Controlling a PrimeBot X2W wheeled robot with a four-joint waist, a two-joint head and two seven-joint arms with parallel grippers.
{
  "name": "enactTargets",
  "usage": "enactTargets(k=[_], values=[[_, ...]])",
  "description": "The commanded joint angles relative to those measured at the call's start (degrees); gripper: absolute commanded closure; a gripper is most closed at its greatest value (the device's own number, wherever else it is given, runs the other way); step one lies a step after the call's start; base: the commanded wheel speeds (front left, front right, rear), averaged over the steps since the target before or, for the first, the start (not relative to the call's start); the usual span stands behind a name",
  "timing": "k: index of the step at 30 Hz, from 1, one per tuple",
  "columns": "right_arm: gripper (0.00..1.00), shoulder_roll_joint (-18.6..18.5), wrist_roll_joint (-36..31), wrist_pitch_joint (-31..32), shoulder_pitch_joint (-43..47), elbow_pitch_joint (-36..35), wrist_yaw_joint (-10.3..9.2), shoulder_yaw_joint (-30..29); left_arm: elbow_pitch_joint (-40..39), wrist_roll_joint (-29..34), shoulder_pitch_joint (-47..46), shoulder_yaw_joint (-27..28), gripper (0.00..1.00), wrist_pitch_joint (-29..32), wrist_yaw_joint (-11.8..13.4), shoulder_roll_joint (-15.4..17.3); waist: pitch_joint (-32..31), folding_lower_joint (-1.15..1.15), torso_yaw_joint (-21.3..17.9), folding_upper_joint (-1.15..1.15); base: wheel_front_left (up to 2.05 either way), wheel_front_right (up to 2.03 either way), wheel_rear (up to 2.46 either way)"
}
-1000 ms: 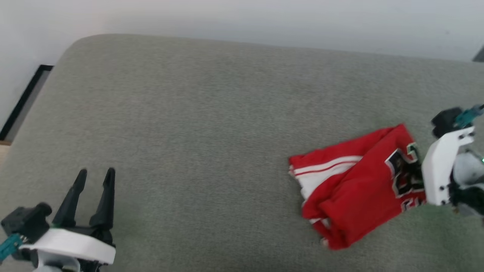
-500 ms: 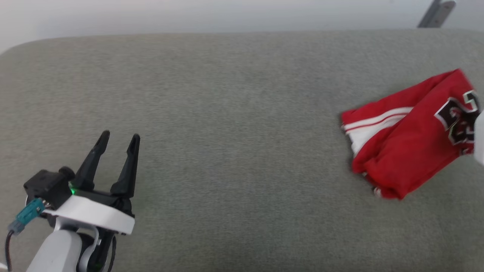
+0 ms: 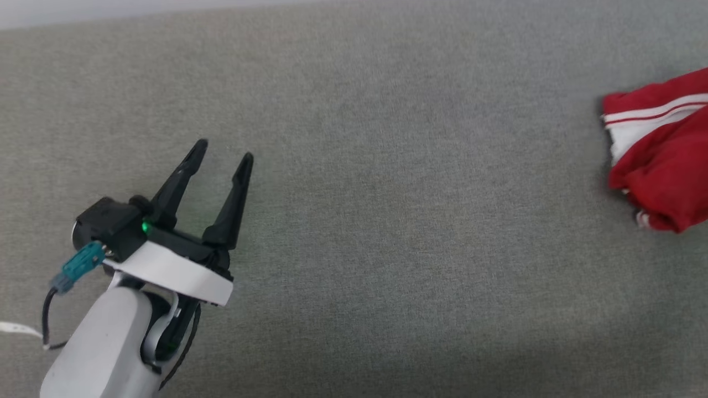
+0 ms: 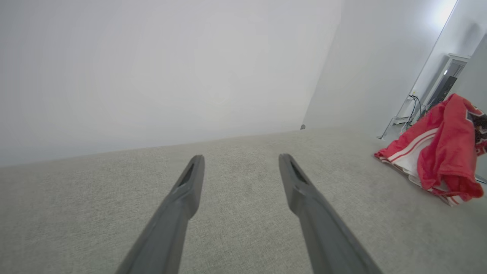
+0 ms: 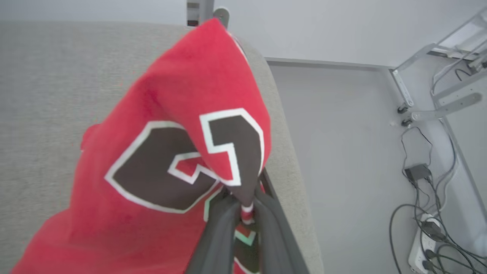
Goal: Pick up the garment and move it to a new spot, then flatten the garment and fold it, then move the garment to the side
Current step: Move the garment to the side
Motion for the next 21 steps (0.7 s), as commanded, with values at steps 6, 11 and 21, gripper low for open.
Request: enactTargets(k=[6,11,21], values=[[1.00,1.0,-7.6,-4.3,-3.6,5.7,-0.05,-5.6,0.0,-0.8,-4.6,-3.5,0.00,-0.3,-0.2,0.7,4.3,0.00,-0.1,0.00,0.00,0.00,0.00],[1.00,2.6,-13.8,-7.0,-5.7,10.8,-0.05,-9.8,0.1,-1.3,-7.4,-5.6,0.00,-0.3,-0.2,1.1,6.8,0.00,1.1,0.00,0.00,0.00,0.00],[0.69,6.1,-21.2,-12.1,-9.2,19.5,-0.05,-16.3,0.7,-2.2,-9.3,-6.2,0.00,-0.3,-0.2,1.7,8.4,0.00,2.5,0.00,0.00,0.00,0.00]])
